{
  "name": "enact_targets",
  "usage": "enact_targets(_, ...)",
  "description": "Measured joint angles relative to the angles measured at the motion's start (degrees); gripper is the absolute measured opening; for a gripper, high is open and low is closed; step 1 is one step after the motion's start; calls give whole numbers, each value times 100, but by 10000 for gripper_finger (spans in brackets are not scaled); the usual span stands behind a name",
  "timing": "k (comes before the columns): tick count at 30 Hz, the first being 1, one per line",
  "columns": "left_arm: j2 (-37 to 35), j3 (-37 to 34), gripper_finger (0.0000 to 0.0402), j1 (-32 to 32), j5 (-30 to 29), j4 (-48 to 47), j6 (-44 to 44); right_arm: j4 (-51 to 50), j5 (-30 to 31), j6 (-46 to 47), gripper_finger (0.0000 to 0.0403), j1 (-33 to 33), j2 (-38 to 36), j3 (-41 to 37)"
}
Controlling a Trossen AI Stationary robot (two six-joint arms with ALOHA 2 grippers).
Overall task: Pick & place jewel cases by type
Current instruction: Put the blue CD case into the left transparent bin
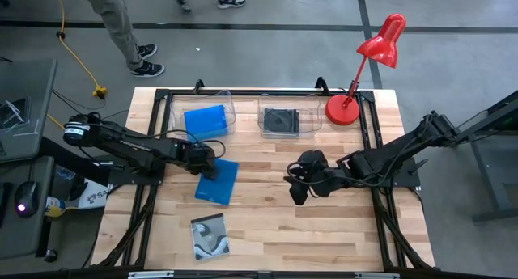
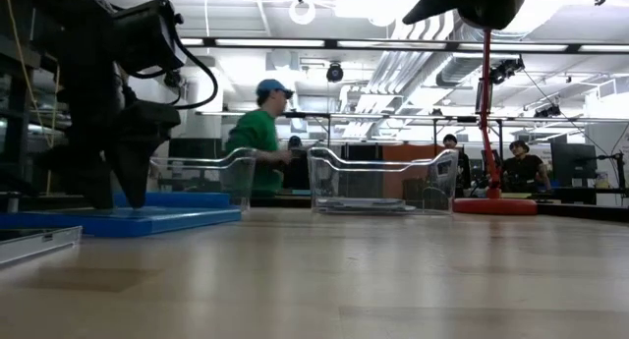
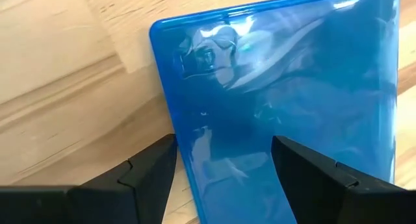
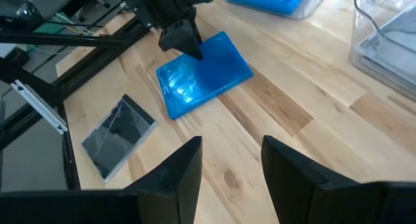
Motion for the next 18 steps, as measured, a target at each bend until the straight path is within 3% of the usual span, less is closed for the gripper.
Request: enact_targets(18, 17, -4, 248, 2, -2, 800, 455, -524, 471, 1614, 142, 225, 162, -2)
